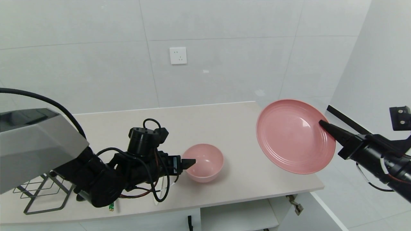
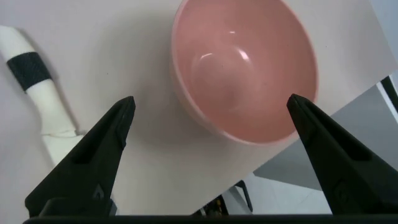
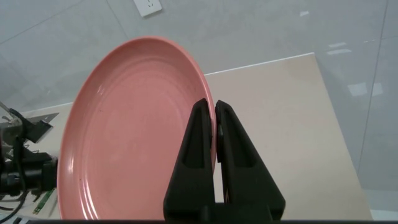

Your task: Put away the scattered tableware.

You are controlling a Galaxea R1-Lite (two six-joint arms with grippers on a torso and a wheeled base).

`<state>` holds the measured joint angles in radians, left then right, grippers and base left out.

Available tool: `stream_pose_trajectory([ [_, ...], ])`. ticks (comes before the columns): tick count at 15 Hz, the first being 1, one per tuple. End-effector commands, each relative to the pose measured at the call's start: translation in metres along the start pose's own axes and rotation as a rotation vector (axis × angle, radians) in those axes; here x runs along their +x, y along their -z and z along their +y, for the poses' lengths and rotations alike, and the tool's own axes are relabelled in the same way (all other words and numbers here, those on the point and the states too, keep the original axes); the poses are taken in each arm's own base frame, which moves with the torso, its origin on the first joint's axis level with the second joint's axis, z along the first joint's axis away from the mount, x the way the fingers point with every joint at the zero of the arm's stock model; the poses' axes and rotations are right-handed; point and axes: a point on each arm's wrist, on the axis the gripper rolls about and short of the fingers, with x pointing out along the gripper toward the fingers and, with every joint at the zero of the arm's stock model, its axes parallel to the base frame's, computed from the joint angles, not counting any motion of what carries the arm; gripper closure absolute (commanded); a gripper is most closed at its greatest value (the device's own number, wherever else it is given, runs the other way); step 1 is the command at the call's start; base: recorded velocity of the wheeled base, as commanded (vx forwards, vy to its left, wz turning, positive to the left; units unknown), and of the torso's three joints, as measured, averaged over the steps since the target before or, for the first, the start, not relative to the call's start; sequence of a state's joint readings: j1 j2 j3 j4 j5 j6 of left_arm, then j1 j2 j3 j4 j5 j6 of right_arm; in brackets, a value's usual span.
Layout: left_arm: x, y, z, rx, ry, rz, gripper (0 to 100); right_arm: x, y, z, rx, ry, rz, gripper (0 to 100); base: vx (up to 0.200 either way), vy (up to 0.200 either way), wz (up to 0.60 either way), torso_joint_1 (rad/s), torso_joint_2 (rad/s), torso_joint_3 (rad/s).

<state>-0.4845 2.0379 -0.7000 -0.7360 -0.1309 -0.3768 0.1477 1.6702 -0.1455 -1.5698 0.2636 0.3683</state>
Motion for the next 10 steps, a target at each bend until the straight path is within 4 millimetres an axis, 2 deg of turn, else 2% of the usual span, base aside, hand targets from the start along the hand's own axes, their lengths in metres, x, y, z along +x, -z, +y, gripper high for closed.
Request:
stream_pose_trajectory([
  [1, 0.023, 0.006, 0.0, 0.004, 0.0, 0.03, 0, 0.0, 0.0, 0.0, 0.0, -0.001, 0.001, 100, 0.0, 0.0, 0.0, 0.0, 0.0, 0.0],
  [2, 0.033, 0.006, 0.0, 0.007, 0.003, 0.032, 0, 0.0, 0.0, 0.0, -0.002, -0.002, 0.0, 100, 0.0, 0.0, 0.0, 0.0, 0.0, 0.0],
  [5, 0.046, 0.007, 0.001, 0.005, 0.001, 0.037, 0, 0.0, 0.0, 0.0, -0.002, -0.002, 0.0, 100, 0.0, 0.0, 0.0, 0.0, 0.0, 0.0],
  [10, 0.053, 0.007, 0.002, 0.004, 0.0, 0.039, 0, -0.001, -0.002, 0.001, -0.005, -0.004, -0.011, 100, 0.0, 0.0, 0.0, 0.0, 0.0, 0.0],
])
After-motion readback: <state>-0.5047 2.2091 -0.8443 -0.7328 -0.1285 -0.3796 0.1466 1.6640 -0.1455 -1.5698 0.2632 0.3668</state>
